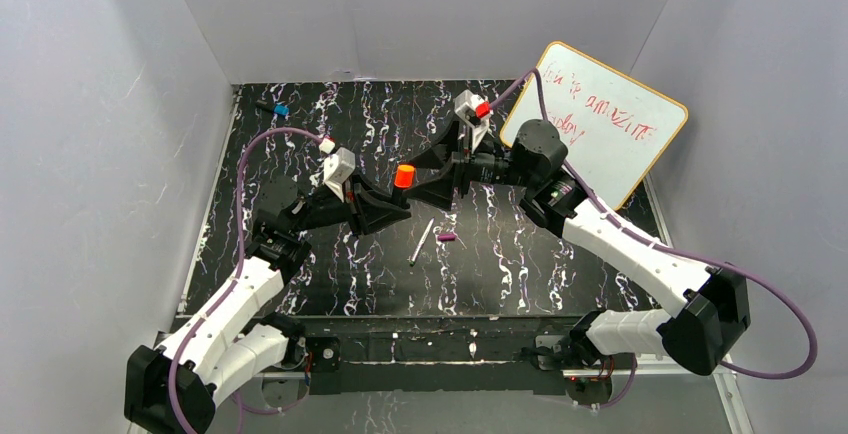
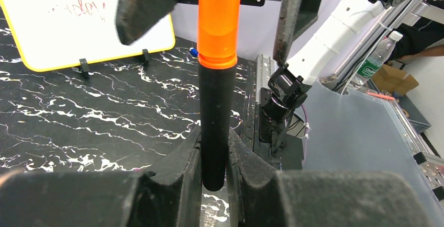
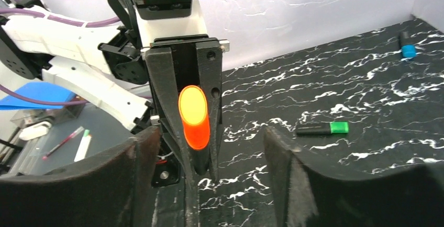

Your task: Insert the pens into the pen caps

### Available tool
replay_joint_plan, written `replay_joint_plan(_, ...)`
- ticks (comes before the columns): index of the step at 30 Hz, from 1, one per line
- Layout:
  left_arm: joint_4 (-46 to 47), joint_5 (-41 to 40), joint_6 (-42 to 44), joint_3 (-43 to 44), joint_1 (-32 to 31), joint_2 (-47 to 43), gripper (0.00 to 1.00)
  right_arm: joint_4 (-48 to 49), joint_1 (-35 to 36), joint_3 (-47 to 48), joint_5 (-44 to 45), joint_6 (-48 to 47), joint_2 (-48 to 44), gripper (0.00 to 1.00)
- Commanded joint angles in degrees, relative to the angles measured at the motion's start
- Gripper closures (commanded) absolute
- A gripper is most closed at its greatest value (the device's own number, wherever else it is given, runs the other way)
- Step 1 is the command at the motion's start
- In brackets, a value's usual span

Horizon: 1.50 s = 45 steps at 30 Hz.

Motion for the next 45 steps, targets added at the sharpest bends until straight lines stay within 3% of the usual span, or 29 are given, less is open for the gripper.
replay_joint_plan(1,0.9,0.6,0.2,-0.6,0.2,-0.7,1.00,4.4,0.0,2.9,-3.0,2.3,0.2,0.25)
replay_joint_plan(9,0.2,0.0,0.8,-0.5,0.2,-0.6,1.00,6.3,0.0,2.6,-2.6,3.3,-0.3,0.42)
replay_joint_plan(16,-0.6,-0.5,1.3,-0.4,0.2,-0.6,1.00,8.5,0.0,1.5,-1.8,4.0,-0.4,0.43)
replay_joint_plan(28,-0.5,-0.3,1.2,-0.4,0.2,-0.8,1.00,9.7,0.2,1.0,-1.0,4.1,0.8,0.54)
replay_joint_plan(30,-0.5,-0.2,1.2,-0.5,0.2,-0.9,1.00,9.7,0.3,0.9,-1.1,4.1,1.1,0.64)
replay_joint_plan(33,-0.5,-0.2,1.3,-0.5,0.2,-1.0,1.00,9.5,0.5,0.7,-1.0,4.0,1.3,0.96)
replay_joint_plan(34,-0.5,-0.2,1.3,-0.5,0.2,-1.0,1.00,9.2,0.5,0.8,-0.9,4.0,1.4,0.99)
replay_joint_plan(45,-1.3,-0.2,2.2,0.1,0.2,-1.5,1.00,5.7,1.9,0.2,-0.3,1.2,1.6,0.99)
